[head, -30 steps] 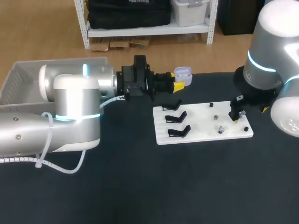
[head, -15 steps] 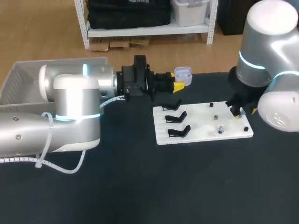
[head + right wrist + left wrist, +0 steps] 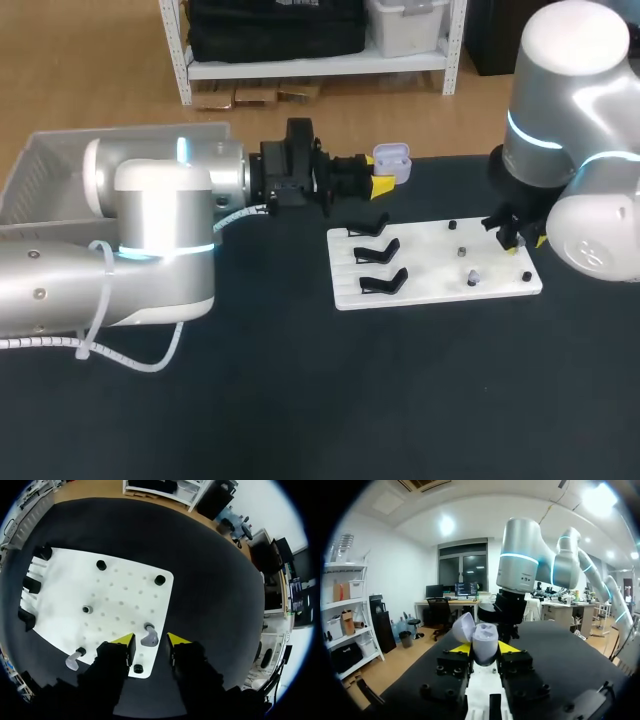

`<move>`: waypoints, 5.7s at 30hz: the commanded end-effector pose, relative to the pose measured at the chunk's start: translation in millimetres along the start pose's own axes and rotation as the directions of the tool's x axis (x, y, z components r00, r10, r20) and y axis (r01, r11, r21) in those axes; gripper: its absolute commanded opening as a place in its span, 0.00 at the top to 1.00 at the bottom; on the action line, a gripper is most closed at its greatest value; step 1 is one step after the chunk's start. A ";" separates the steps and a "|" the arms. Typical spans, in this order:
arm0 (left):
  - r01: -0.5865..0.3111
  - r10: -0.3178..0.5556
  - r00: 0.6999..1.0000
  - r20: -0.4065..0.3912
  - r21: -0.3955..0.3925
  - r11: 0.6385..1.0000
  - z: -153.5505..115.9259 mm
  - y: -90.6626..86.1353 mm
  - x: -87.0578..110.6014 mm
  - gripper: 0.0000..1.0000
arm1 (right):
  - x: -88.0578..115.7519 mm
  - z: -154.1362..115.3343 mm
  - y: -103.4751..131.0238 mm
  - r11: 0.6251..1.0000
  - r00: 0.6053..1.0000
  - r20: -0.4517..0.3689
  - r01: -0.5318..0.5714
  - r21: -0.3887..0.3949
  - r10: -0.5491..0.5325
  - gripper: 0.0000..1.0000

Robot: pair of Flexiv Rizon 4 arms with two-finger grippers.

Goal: Pick up each earbud case from the left stands, insert the matching earbuds, close the lid, and place the case in the box.

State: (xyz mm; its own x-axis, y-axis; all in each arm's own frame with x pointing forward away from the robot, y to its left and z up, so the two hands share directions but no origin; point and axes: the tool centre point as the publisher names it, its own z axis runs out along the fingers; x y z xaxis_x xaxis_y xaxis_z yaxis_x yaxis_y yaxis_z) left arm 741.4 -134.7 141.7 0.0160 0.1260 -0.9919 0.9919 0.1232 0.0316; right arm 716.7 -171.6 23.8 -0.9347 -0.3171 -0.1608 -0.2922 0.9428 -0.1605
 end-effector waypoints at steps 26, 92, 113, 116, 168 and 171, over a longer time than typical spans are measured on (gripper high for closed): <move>-0.004 0.004 1.000 0.008 -0.005 1.000 0.3 -0.7 1.8 1.00 | 11.0 -108.3 9.5 0.998 0.998 -0.017 -0.064 0.024 0.065 1.00; -0.004 0.004 1.000 0.008 -0.005 1.000 0.3 -0.7 1.8 1.00 | -92.0 -200.3 148.3 0.662 0.659 -0.085 -0.727 0.184 0.748 1.00; -0.004 0.004 1.000 0.008 -0.005 1.000 0.3 -0.7 1.8 1.00 | -98.1 -191.4 155.8 0.673 0.669 -0.089 -0.717 0.183 0.738 1.00; -0.004 0.004 1.000 0.008 -0.005 1.000 0.3 -0.7 1.8 1.00 | -98.2 -191.0 155.8 0.673 0.670 -0.090 -0.716 0.185 0.737 1.00; -0.004 0.004 1.000 0.008 -0.005 1.000 0.3 -0.7 1.8 1.00 | -95.2 -174.1 154.2 0.646 0.642 -0.092 -0.737 0.200 0.761 0.91; -0.004 0.004 1.000 0.008 -0.005 1.000 0.3 -0.7 1.8 1.00 | -94.5 -174.8 152.7 0.644 0.640 -0.091 -0.739 0.200 0.763 0.85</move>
State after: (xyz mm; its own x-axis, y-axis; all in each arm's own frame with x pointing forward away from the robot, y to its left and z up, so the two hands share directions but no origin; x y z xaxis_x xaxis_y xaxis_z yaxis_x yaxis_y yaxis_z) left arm 741.2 -134.9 141.6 0.0159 0.1262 -0.9919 0.9920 0.1224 0.0314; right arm 726.8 22.0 184.3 -0.8411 0.5237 -0.1354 0.5407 0.8215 -0.1813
